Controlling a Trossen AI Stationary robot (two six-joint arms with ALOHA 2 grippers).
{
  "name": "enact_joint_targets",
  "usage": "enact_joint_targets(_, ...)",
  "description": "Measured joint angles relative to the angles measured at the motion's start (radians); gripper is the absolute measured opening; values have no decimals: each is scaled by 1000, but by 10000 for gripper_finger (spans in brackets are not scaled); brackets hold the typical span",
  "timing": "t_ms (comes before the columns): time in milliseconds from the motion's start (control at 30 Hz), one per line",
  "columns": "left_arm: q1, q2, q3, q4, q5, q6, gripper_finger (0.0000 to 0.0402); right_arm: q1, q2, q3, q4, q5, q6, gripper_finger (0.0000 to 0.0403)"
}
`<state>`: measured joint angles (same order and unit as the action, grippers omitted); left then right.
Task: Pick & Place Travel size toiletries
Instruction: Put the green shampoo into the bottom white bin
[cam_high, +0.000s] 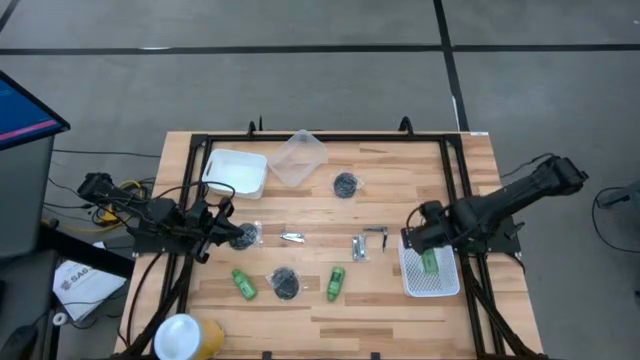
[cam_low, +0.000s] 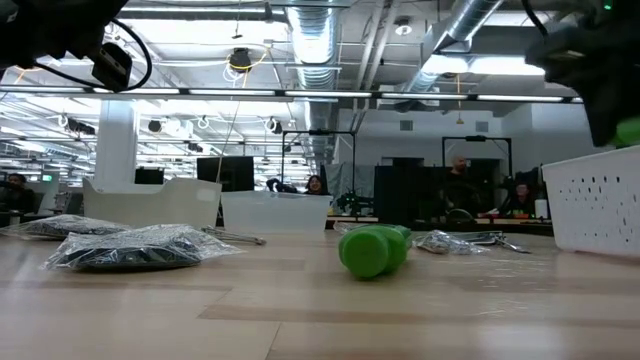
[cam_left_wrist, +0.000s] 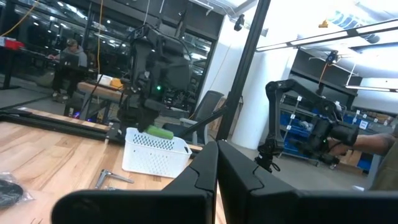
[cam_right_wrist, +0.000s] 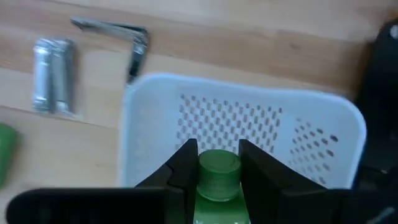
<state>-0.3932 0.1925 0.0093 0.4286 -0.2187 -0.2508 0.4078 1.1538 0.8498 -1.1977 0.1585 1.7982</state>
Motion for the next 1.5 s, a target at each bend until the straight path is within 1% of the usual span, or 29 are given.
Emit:
enact_joint_targets(133, 0, 0, 0, 0, -25, 1, 1, 40, 50, -55, 70, 0, 44, 84)
enact_joint_targets(267, 0, 0, 0, 0, -29, 8, 1, 40, 95, -94, 106, -2, 47, 84)
enact_joint_targets(533, 0, 0, 0, 0, -34, 8, 1, 10, 167, -104, 152, -4, 45, 106)
enact_joint_targets(667, 0, 0, 0, 0, -34, 8, 1, 10, 214, -105, 189, -20, 10, 99)
enact_joint_targets(800, 0, 0, 0, 0, -34, 8, 1, 10, 242, -105, 187, -30, -25, 97)
enact_joint_targets(900, 0, 0, 0, 0, -34, 7, 1, 10, 238, -105, 183, -31, -21, 112)
enact_joint_targets(1100, 0, 0, 0, 0, -33, 8, 1, 10, 195, -105, 189, -31, -20, 170)
enact_joint_targets(1233, 0, 0, 0, 1, -33, 8, 1, 8, 126, -85, 181, -31, -53, 207)
enact_joint_targets(1367, 0, 0, 0, 2, -32, 8, 1, -26, 16, 18, 183, -28, -178, 221)
enact_joint_targets(1433, 0, 0, 0, 2, -32, 8, 1, -52, -30, 84, 231, 0, -262, 221)
enact_joint_targets(1500, 0, 0, 0, 2, -32, 8, 1, -78, -58, 145, 311, 32, -404, 217)
